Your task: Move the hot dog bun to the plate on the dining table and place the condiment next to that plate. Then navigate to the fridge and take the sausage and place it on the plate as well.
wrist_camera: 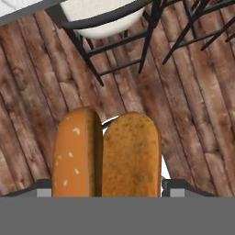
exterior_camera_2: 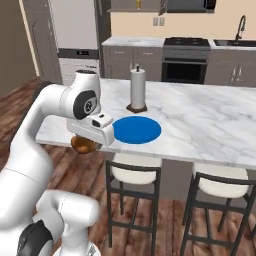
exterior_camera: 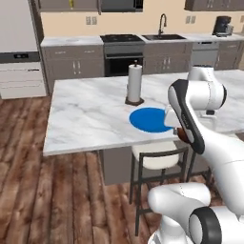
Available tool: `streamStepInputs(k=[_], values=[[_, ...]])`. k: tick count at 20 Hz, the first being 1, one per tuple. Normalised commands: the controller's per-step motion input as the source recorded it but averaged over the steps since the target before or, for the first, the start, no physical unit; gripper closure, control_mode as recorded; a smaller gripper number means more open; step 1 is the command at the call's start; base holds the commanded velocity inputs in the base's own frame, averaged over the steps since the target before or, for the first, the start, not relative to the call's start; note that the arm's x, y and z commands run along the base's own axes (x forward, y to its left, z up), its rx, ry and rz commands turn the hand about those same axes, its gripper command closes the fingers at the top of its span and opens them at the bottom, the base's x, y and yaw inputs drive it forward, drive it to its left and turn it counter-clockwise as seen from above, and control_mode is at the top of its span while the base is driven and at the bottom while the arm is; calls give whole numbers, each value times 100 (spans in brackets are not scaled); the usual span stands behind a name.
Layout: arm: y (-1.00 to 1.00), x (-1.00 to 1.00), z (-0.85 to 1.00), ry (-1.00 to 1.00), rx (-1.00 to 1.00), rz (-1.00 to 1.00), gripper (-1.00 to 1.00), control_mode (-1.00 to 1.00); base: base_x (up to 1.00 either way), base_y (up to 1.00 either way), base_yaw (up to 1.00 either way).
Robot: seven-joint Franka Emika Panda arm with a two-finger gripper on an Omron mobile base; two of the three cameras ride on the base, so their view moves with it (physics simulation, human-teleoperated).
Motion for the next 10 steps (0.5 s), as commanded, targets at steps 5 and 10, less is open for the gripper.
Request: streamStepInputs(k=[5, 10], values=[[0, 0, 0, 0, 0, 0, 100, 100, 6, -75, 30], [0, 0, 0, 0, 0, 0, 100, 100, 38, -44, 23]])
